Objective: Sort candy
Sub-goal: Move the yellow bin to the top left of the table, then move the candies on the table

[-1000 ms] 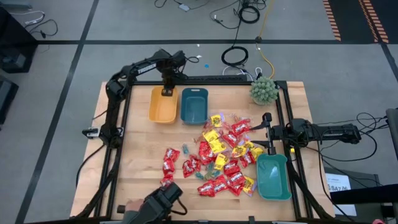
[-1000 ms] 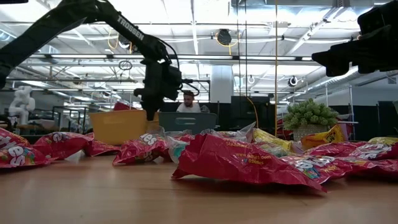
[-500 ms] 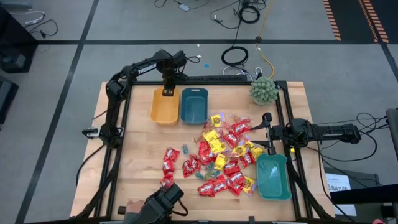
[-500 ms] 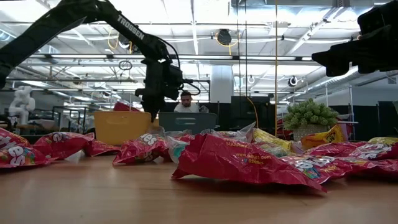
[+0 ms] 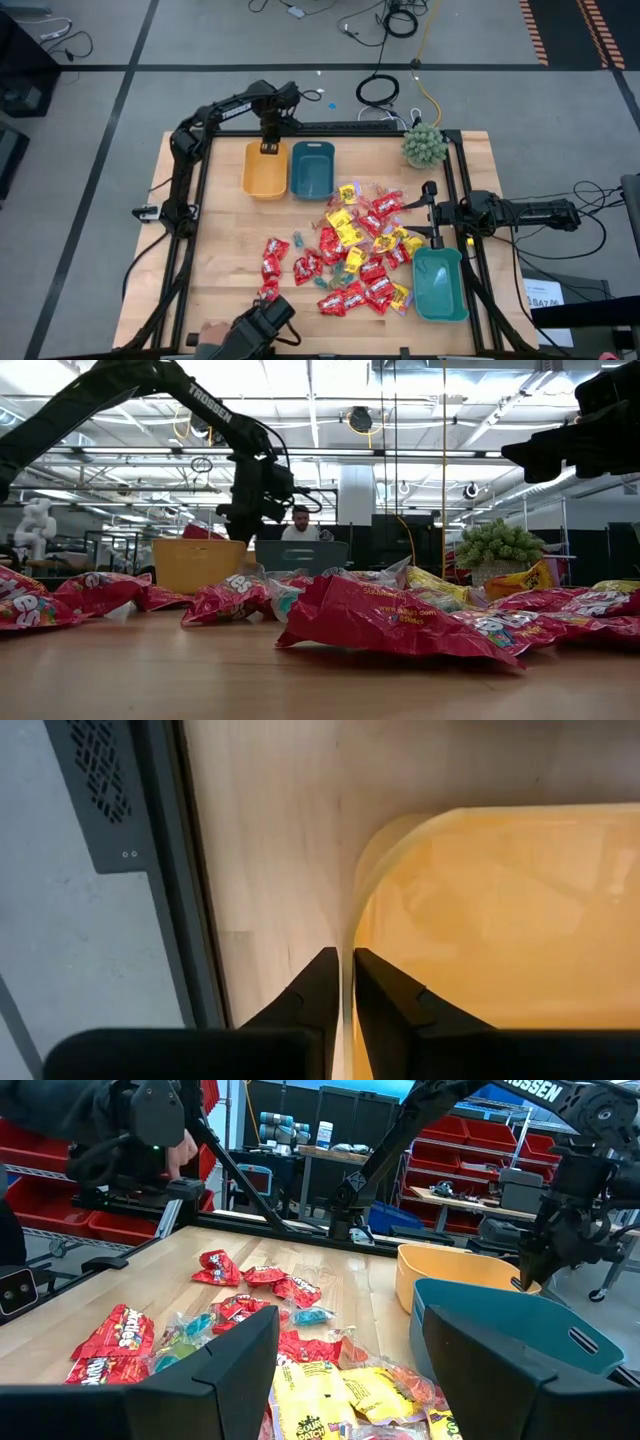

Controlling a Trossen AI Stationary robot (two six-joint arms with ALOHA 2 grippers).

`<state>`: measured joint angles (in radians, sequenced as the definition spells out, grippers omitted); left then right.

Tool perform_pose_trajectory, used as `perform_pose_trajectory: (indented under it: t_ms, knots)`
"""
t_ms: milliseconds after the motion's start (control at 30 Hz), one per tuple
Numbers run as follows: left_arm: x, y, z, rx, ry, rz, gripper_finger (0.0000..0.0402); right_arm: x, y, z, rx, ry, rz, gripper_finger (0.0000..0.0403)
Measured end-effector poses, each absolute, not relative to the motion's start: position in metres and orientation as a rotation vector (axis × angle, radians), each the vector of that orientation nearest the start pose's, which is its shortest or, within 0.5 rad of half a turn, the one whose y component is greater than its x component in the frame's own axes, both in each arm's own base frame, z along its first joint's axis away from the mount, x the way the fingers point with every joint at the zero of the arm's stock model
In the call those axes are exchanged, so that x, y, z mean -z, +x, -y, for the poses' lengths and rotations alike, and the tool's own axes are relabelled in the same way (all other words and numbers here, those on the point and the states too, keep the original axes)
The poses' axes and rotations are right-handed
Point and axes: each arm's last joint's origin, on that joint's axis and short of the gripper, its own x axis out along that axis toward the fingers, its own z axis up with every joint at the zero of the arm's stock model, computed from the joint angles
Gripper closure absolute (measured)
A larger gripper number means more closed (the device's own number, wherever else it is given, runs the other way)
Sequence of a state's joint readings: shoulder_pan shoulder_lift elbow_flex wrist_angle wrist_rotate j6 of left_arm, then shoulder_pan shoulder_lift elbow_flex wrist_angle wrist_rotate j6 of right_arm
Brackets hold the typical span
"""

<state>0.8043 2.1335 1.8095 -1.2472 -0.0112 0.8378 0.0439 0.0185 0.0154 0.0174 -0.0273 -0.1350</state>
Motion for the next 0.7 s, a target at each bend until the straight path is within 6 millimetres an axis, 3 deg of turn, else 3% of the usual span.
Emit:
perform_pose_trajectory:
  t_ms: [400, 700]
  knots:
    - [-0.248, 0.277, -0.287, -0.031, 0.093, -1.508, 0.0354, -0.169, 0.098, -0.005, -0.070, -0.135, 0.019, 0.0161]
    - [-0.304, 0.261, -0.269, -0.162, 0.115, -1.372, 0.0354, -0.169, 0.098, -0.005, -0.070, -0.135, 0.019, 0.0161]
